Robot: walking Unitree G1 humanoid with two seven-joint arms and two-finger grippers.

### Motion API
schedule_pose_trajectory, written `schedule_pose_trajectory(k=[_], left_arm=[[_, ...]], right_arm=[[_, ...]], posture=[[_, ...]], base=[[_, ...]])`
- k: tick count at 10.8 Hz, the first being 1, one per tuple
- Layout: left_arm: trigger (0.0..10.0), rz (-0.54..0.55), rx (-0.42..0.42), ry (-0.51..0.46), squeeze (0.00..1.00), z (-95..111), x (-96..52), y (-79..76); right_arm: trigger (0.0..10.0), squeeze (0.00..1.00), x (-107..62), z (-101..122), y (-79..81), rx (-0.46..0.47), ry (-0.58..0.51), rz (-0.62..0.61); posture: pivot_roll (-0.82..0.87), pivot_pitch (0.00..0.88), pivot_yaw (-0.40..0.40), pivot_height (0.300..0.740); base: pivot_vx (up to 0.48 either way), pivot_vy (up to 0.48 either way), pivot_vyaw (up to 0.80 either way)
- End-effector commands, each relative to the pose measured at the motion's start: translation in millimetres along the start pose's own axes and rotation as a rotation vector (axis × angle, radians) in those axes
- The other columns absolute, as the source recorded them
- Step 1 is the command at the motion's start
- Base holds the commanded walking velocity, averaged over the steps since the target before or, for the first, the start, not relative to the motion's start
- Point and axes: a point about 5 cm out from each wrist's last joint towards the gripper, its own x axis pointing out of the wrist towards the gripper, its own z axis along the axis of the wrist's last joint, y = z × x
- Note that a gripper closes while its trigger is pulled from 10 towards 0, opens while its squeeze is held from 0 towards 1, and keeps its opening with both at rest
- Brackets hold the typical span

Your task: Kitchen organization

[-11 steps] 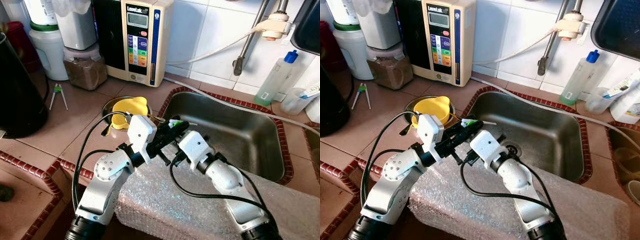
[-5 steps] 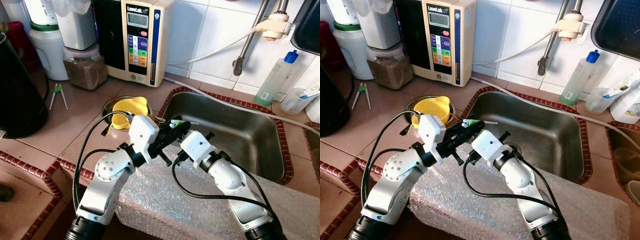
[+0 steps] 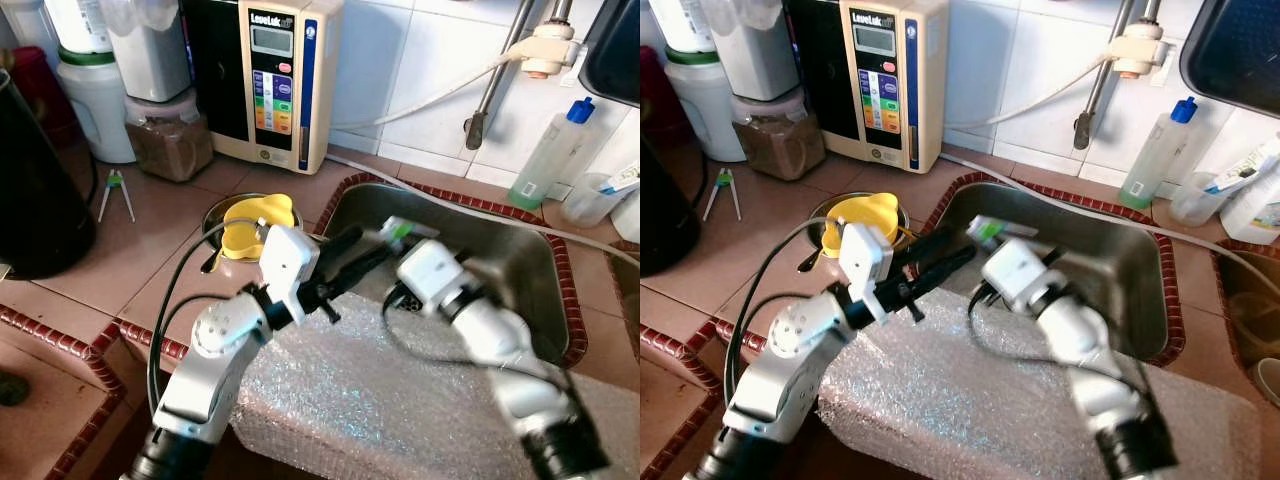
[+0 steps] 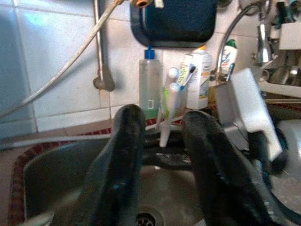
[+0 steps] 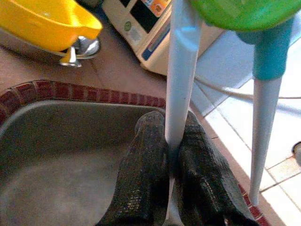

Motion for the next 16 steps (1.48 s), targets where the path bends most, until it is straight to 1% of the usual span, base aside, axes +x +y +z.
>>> schedule_pose_trajectory(k=[1, 2, 3, 5, 6, 7, 8, 9, 10, 11, 12, 13, 15, 16], left_arm=[[10.0, -0.038, 0.004, 0.02, 1.0, -0.9, -0.3, -2.6], [10.0, -0.055, 0.014, 0.047, 1.0, -4.2, -3.1, -2.5], [10.0, -0.093, 0.039, 0.122, 1.0, -12.4, -9.9, -1.6], [10.0, -0.118, 0.045, 0.182, 1.0, -19.0, -15.9, 0.2], [10.0, -0.143, 0.068, 0.233, 1.0, -24.8, -20.6, 2.6], [10.0, -0.15, 0.097, 0.274, 1.0, -29.7, -23.8, 6.6], [10.0, -0.14, 0.114, 0.285, 1.0, -30.7, -23.9, 10.7], [10.0, -0.139, 0.118, 0.288, 1.0, -30.7, -23.9, 11.7], [10.0, -0.121, 0.134, 0.294, 1.0, -30.8, -23.4, 15.1], [10.0, -0.12, 0.144, 0.297, 1.0, -31.9, -24.6, 15.6], [10.0, -0.12, 0.149, 0.299, 1.0, -32.7, -25.5, 15.1], [10.0, -0.117, 0.152, 0.3, 1.0, -33.3, -26.1, 14.7], [10.0, -0.101, 0.166, 0.303, 1.0, -35.1, -26.2, 15.1], [10.0, -0.096, 0.169, 0.305, 1.0, -36.3, -26.4, 15.1]], right_arm=[[0.0, 0.0, -1.5, -5.0, -15.0, -0.011, 0.015, -0.026], [0.0, 0.0, -3.2, -9.5, -20.1, -0.014, 0.031, -0.037], [0.0, 0.0, -7.3, -20.4, -32.9, -0.012, 0.068, -0.052], [0.0, 0.0, -11.4, -31.2, -47.7, -0.007, 0.113, -0.061], [0.0, 0.0, -13.4, -40.5, -57.3, 0.011, 0.153, -0.076], [0.0, 0.0, -13.9, -48.5, -61.7, 0.044, 0.187, -0.092], [0.0, 0.0, -13.9, -57.4, -57.3, 0.08, 0.217, -0.074], [0.0, 0.0, -13.8, -60.2, -55.5, 0.09, 0.222, -0.065], [0.0, 0.0, -14.1, -72.8, -45.5, 0.158, 0.255, -0.053], [0.0, 0.0, -13.0, -75.9, -42.9, 0.153, 0.275, -0.045], [5.1, 0.0, -11.6, -77.0, -41.5, 0.198, 0.278, -0.036], [10.0, 1.0, -9.1, -76.4, -41.7, 0.191, 0.281, -0.044], [10.0, 1.0, -2.8, -73.7, -37.2, 0.196, 0.259, -0.066], [10.0, 1.0, -2.1, -74.7, -34.2, 0.233, 0.261, -0.074]], posture=[[0.04, 0.0, -0.025, 0.74], [0.05, 0.0, -0.025, 0.74], [0.05, 0.0, -0.021, 0.74], [0.05, 0.0, -0.014, 0.74], [0.04, 0.0, -0.012, 0.74], [0.04, 0.0, -0.012, 0.74], [0.04, 0.0, -0.014, 0.74], [0.04, 0.0, -0.014, 0.74], [0.05, 0.0, -0.016, 0.74], [0.06, 0.0, -0.023, 0.74], [0.06, 0.0, -0.026, 0.74], [0.07, 0.0, -0.028, 0.74], [0.07, 0.0, -0.033, 0.74], [0.06, 0.0, -0.033, 0.74]], base=[[0.0, 0.0, 0.0], [0.0, 0.0, 0.0], [0.0, 0.0, 0.0], [0.0, 0.0, 0.0], [0.0, 0.0, 0.0], [0.0, 0.0, 0.0], [0.0, 0.0, 0.0], [0.0, 0.0, 0.0], [0.0, 0.0, 0.0], [0.0, 0.0, 0.0], [0.0, 0.0, 0.0], [0.0, 0.0, 0.0], [0.0, 0.0, 0.0], [0.0, 0.0, 0.0]])
